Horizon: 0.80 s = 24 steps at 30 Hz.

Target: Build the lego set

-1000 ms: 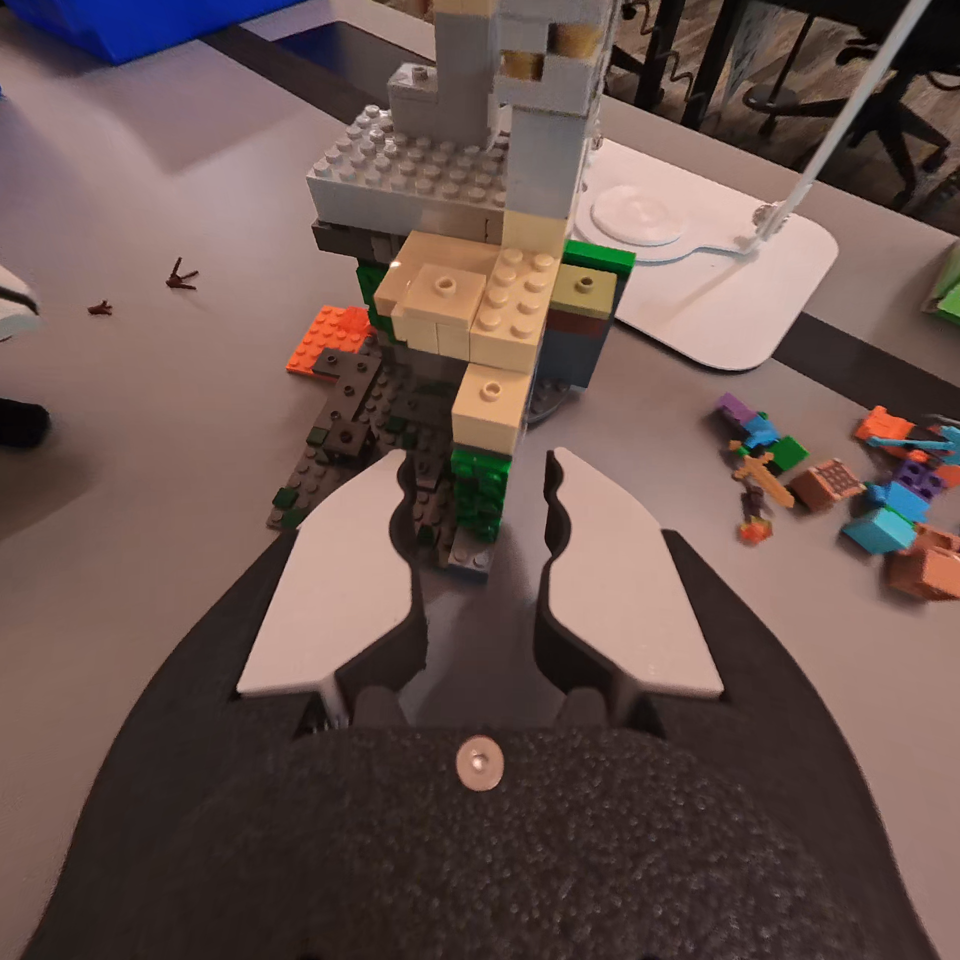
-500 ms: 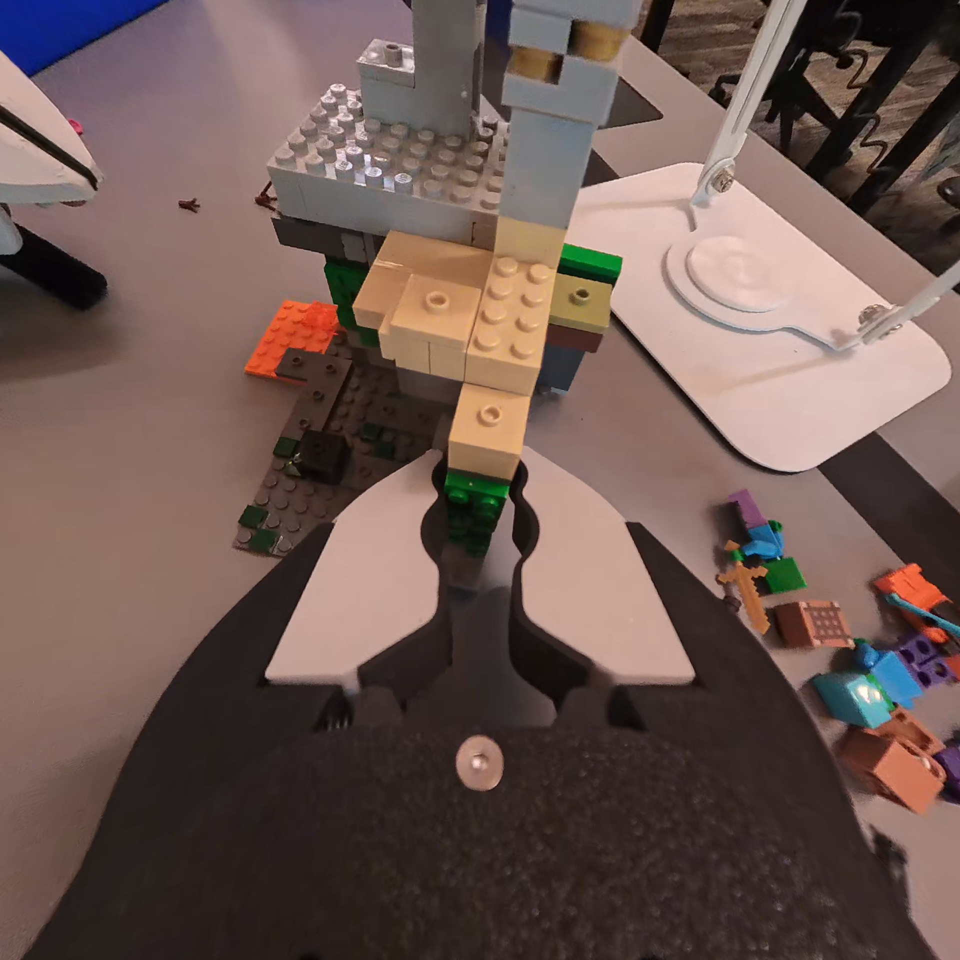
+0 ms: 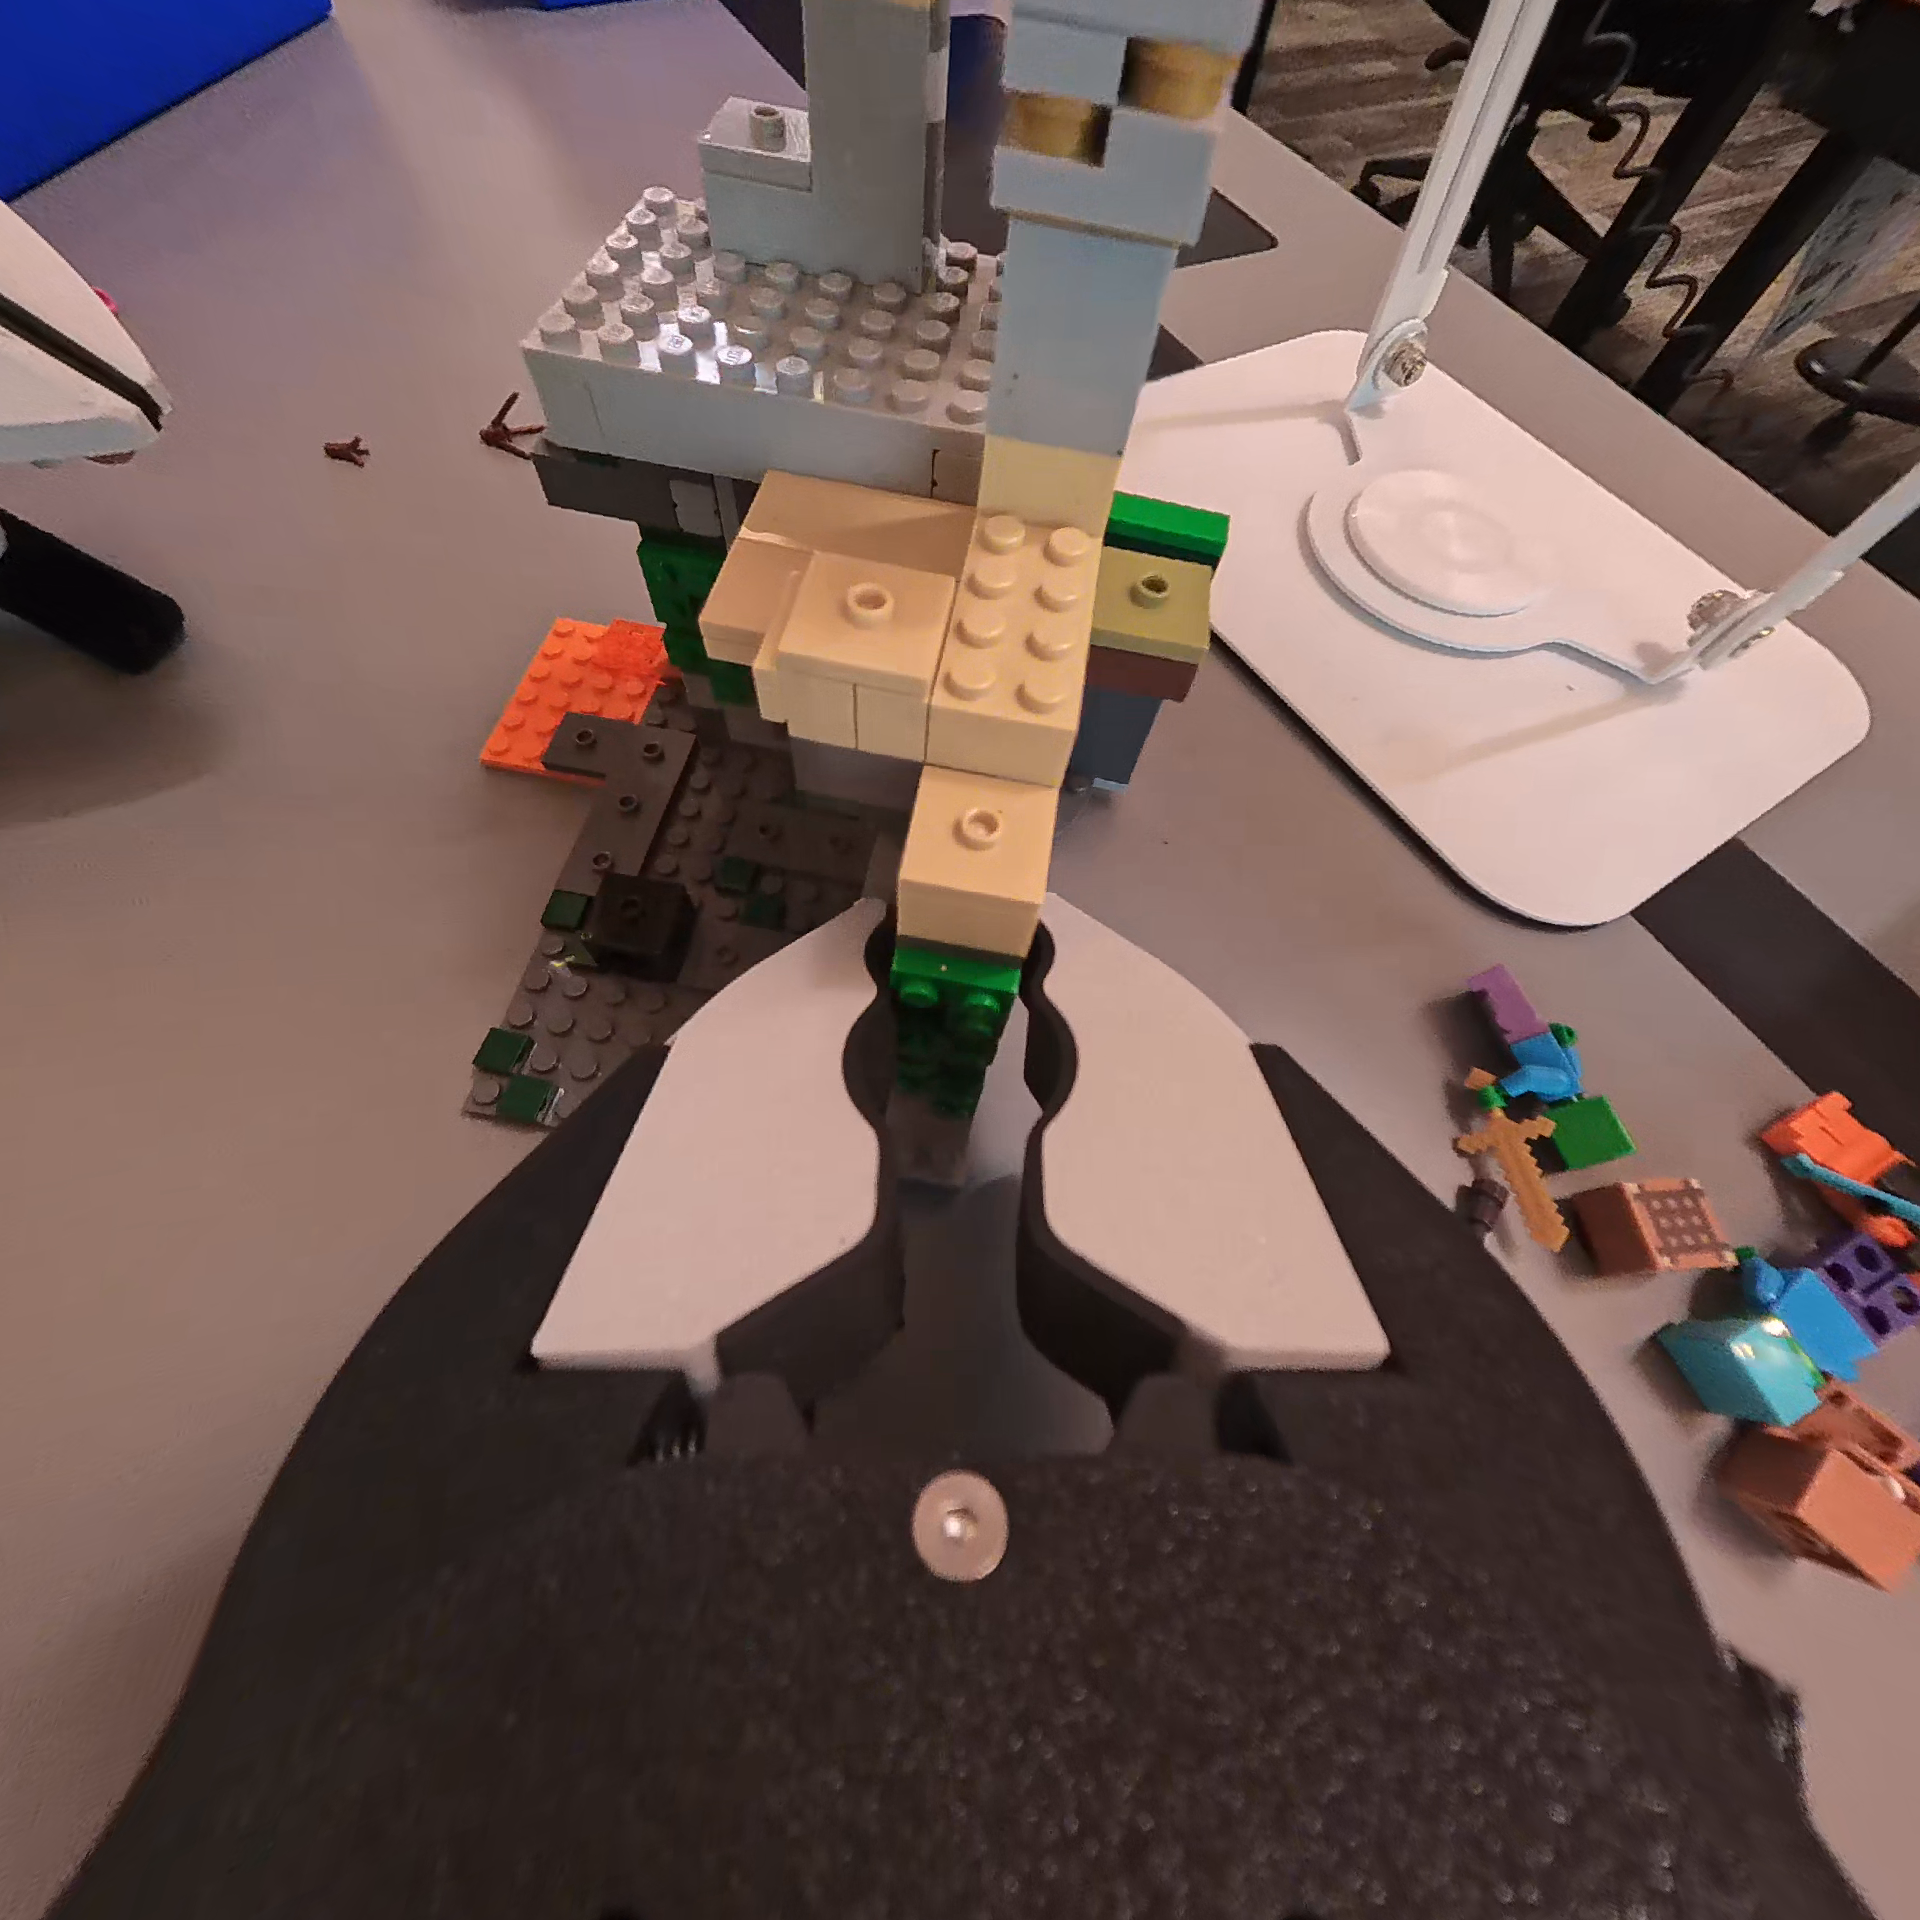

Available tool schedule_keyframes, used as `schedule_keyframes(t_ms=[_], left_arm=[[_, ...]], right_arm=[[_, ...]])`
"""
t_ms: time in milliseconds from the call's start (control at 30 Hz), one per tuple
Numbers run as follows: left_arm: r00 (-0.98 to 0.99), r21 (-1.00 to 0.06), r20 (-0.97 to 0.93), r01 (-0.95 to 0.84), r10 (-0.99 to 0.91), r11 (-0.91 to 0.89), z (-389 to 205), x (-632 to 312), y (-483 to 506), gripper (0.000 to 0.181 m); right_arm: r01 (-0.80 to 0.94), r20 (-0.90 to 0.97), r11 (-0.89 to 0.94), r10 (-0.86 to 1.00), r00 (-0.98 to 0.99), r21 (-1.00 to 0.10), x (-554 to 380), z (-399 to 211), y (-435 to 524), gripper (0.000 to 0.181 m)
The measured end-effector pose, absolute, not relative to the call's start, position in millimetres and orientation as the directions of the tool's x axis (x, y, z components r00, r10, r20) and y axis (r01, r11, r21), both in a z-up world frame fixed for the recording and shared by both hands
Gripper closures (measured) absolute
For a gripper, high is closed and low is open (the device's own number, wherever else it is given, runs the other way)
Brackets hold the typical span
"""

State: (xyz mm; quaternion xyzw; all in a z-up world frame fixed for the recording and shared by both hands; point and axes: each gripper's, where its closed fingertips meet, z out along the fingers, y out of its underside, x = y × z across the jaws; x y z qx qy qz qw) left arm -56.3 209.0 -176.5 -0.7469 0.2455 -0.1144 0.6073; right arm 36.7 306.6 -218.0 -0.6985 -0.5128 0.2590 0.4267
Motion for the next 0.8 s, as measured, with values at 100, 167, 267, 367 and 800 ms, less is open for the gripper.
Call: schedule_keyframes(t_ms=[100, 167, 267, 367, 800], left_arm=[[0.853, -0.964, -0.126, -0.226, -0.506, -0.141, -176.0, -56.6, 209.0, 0.181], [0.853, -0.964, -0.128, -0.227, -0.506, -0.14, -175.9, -56.4, 208.9, 0.181], [0.851, -0.964, -0.129, -0.228, -0.509, -0.139, -176.0, -55.7, 208.6, 0.181], [0.851, -0.964, -0.128, -0.229, -0.51, -0.139, -176.1, -55.4, 208.7, 0.181], [0.862, -0.963, -0.144, -0.234, -0.486, -0.131, -173.6, -59.5, 208.5, 0.181]], right_arm=[[0.482, 0.068, -0.12, 0.933, 0.354, -0.868, 38.9, -212.7, 304.3, 0.156], [0.453, 0.044, -0.136, 0.931, 0.364, -0.881, 43.3, -204.2, 300.9, 0.149], [0.39, 0.03, -0.137, 0.919, 0.393, -0.911, 54.4, -184.3, 295.5, 0.143], [0.305, 0.026, -0.115, 0.907, 0.421, -0.945, 66.1, -159.2, 285.8, 0.14], [0.084, -0.025, -0.088, 0.821, 0.571, -0.993, 99.9, -139.9, 249.9, 0.175]])
